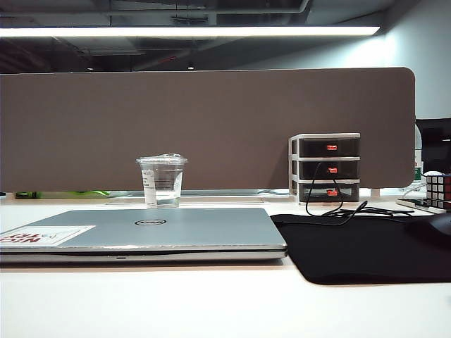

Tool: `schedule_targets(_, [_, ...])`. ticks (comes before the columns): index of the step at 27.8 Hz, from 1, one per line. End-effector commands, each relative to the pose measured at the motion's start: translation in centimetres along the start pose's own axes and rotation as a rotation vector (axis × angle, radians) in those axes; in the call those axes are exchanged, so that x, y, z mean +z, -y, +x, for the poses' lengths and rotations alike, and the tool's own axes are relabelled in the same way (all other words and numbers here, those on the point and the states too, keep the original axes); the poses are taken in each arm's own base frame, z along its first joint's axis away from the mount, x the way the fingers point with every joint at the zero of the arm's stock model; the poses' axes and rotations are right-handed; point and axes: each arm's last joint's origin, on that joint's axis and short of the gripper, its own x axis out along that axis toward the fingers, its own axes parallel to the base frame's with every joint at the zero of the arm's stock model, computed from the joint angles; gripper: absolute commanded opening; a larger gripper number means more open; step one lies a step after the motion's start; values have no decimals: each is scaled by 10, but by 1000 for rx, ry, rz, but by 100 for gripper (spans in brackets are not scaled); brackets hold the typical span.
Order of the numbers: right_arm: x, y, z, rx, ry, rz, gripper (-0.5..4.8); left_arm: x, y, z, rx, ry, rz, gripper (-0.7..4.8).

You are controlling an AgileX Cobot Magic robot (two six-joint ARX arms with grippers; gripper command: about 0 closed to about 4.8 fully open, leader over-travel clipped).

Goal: Pick up the coffee cup and place it on the right side of the laptop.

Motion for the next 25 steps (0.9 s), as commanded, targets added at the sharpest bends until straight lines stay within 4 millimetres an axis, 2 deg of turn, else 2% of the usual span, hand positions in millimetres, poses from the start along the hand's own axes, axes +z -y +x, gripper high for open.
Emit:
schedule_targets(1, [0, 0, 0, -2, 18, 1, -1, 1, 0, 0, 1, 6, 1, -4])
schedule_targets(13, [-1, -1, 0, 24, 8, 9, -1, 1, 1, 0, -33, 6, -8, -4])
schedule_targets(19, [-1, -13, -3, 479, -19, 8, -1, 2, 11, -2, -389, 2, -39, -4])
schedule_targets(23, [-2, -20, -8, 748, -35, 6, -1, 2, 13, -3, -465, 2, -38, -4])
schedule_targets(25, [-2, -21, -9, 806, -38, 6, -1, 2, 13, -3, -469, 2, -39, -4])
